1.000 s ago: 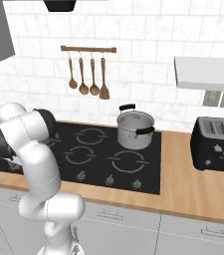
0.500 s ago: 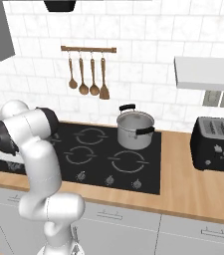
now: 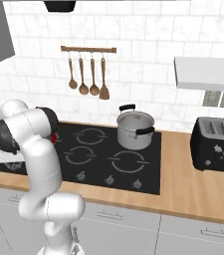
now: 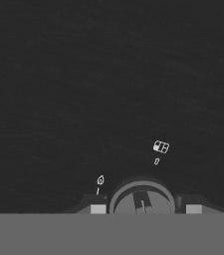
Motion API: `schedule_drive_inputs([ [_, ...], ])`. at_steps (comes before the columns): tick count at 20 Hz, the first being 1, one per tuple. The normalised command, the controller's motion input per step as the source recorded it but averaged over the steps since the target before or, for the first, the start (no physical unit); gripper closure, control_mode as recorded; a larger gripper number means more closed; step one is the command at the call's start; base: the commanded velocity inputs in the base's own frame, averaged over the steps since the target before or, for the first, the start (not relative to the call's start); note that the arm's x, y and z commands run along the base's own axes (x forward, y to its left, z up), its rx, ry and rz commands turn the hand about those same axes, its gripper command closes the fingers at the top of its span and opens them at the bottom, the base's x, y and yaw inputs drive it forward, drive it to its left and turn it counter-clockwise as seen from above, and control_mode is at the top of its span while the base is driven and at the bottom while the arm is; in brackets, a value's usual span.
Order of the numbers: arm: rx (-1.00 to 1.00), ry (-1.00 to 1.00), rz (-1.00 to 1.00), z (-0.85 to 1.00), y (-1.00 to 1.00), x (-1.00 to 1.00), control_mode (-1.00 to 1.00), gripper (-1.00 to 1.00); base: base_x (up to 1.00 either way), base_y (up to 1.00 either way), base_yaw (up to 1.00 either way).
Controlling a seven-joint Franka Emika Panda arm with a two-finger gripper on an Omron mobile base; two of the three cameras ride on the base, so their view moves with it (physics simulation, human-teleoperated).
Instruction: Pick the kettle from the counter and place it on a stove burner. Then turn the burner on.
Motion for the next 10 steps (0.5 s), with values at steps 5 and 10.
schedule_drive_inputs([
  [5, 0.0, 0.0, 0.53, -0.36, -0.24, -0.15, -1.0, 1.0, 0.0, 0.0, 0.0],
  [10, 0.0, 0.0, 0.52, -0.35, -0.25, -0.19, -1.0, 1.0, 0.0, 0.0, 0.0],
])
